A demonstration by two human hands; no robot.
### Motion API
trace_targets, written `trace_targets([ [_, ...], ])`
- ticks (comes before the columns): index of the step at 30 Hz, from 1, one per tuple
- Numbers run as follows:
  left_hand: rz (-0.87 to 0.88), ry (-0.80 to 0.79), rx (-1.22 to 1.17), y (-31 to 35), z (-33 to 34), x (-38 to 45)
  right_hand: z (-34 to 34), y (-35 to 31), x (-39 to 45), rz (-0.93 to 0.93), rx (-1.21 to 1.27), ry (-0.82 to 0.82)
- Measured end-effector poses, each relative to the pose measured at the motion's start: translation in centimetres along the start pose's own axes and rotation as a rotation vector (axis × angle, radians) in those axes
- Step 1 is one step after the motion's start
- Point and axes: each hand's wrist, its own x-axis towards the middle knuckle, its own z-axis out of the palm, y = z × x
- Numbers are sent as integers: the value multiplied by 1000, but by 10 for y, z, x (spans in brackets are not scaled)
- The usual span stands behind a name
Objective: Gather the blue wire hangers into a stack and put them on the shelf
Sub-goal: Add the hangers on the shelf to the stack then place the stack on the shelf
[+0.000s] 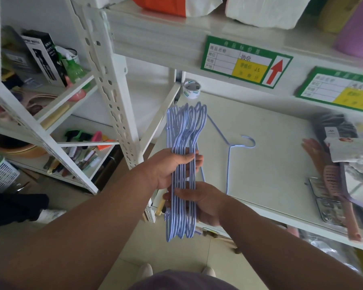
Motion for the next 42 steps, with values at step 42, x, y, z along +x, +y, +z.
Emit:
trace_targets([
  [42,-39,-204,-54,17,-18,13,-7,-9,-3,-13,-474,100],
])
